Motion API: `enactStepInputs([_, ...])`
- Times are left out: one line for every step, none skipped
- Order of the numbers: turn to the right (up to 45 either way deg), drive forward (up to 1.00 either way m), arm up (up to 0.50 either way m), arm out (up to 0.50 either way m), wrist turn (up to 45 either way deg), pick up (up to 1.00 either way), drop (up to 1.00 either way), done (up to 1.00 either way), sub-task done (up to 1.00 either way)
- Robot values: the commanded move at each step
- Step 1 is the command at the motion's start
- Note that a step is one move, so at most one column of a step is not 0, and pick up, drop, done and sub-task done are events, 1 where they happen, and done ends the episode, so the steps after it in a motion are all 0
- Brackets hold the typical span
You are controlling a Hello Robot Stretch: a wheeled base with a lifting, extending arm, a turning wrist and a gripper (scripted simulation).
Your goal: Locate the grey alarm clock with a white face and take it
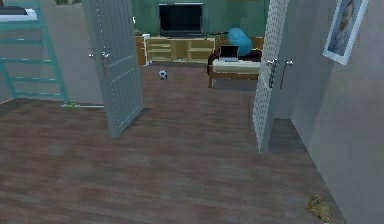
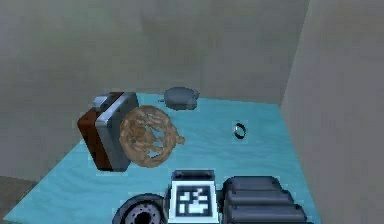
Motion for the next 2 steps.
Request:
enactStepInputs([0.0, 0.0, 0.0, 0.48, 0.0, 0.0, 0.0, 0.0, 0.0])
enactStepInputs([0.0, 0.0, 0.0, 0.0, 45.0, 0.0, 0.0, 0.0, 0.0])
